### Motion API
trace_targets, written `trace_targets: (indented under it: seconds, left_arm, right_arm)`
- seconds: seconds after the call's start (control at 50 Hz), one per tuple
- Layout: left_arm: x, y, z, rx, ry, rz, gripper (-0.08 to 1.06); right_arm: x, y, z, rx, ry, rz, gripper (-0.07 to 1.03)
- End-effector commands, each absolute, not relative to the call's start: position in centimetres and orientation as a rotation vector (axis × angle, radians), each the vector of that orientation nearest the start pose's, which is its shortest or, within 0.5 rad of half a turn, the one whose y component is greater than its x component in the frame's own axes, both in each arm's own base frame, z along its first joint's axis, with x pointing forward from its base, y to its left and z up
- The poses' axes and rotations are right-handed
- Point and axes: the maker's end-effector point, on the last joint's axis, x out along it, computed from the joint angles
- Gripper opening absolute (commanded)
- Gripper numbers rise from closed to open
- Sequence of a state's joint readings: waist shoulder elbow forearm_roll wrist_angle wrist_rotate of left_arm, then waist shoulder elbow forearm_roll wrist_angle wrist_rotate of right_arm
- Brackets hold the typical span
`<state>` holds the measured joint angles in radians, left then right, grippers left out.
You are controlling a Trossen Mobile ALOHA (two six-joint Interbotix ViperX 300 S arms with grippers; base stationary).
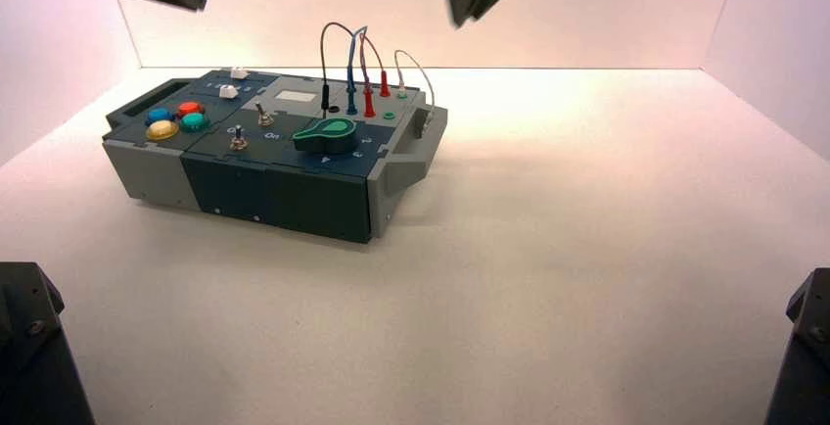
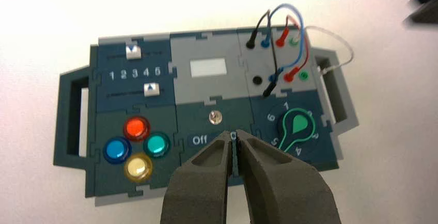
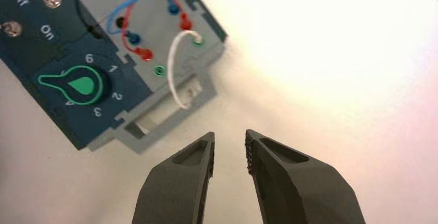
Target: Insert the red wire.
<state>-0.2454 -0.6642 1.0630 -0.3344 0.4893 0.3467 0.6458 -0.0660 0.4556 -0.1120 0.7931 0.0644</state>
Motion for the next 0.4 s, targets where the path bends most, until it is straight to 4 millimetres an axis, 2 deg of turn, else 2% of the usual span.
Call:
trace_targets:
  seconds: [0.02,0.14,0.28,0.4]
  left_arm:
    - [24.2,-8.7,15.5,0.087,0.834,-0.389,0.05]
    - [24.3,-8.6,15.3,0.089,0.827,-0.384,0.05]
    - [24.3,-8.6,14.9,0.093,0.844,-0.383,0.05]
    - [24.4,-8.6,14.6,0.098,0.855,-0.384,0.05]
  right_arm:
    - [31.8,21.3,18.3,-0.408,1.031,0.506,0.34]
    - [31.9,20.3,19.3,-0.397,1.011,0.492,0.34]
    - [31.6,19.9,19.4,-0.393,1.009,0.487,0.34]
    - [31.1,19.5,18.3,-0.403,1.035,0.485,0.34]
